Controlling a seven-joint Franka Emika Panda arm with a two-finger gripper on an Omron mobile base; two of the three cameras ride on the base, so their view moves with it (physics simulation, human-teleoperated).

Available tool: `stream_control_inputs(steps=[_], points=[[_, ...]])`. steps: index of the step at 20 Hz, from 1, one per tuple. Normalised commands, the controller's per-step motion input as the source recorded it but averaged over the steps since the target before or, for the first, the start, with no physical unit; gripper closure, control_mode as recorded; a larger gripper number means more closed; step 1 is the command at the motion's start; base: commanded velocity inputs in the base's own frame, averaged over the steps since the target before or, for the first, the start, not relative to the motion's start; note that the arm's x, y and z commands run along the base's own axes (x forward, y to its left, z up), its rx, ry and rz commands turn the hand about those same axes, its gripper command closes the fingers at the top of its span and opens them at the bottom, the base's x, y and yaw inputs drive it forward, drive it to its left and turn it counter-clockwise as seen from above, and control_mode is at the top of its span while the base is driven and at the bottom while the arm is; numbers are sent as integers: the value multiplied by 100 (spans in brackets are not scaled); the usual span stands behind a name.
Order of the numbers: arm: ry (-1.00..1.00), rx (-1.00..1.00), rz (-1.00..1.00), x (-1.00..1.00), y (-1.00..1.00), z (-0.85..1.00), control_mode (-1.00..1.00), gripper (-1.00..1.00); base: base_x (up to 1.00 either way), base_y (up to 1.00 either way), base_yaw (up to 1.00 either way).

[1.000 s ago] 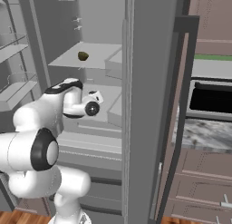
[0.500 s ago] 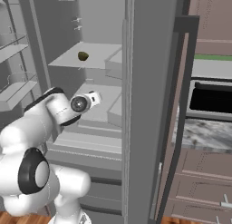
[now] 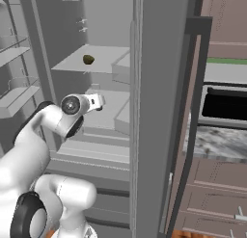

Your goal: Move the kiwi and jam from the top shelf to the second highest shelf to make space. Then, place the pitcher from the counter on the cleared top shelf.

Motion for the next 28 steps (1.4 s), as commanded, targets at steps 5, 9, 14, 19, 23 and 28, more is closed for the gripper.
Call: stream_control_inputs(steps=[5, 9, 14, 19, 23, 28], points=[[0, 14, -13, -1, -1, 50, -100, -100, 0, 0, 0], [0, 12, -14, 0, 0, 48, -100, -100, 0, 0, 0], [0, 12, -15, 4, 0, 48, -100, -100, 0, 0, 0], [-1, 14, -12, 23, 0, 51, -100, -100, 0, 0, 0], [0, 8, -3, 23, 0, 45, -100, -100, 0, 0, 0], [0, 5, 1, 35, 0, 20, -100, -100, 0, 0, 0]])
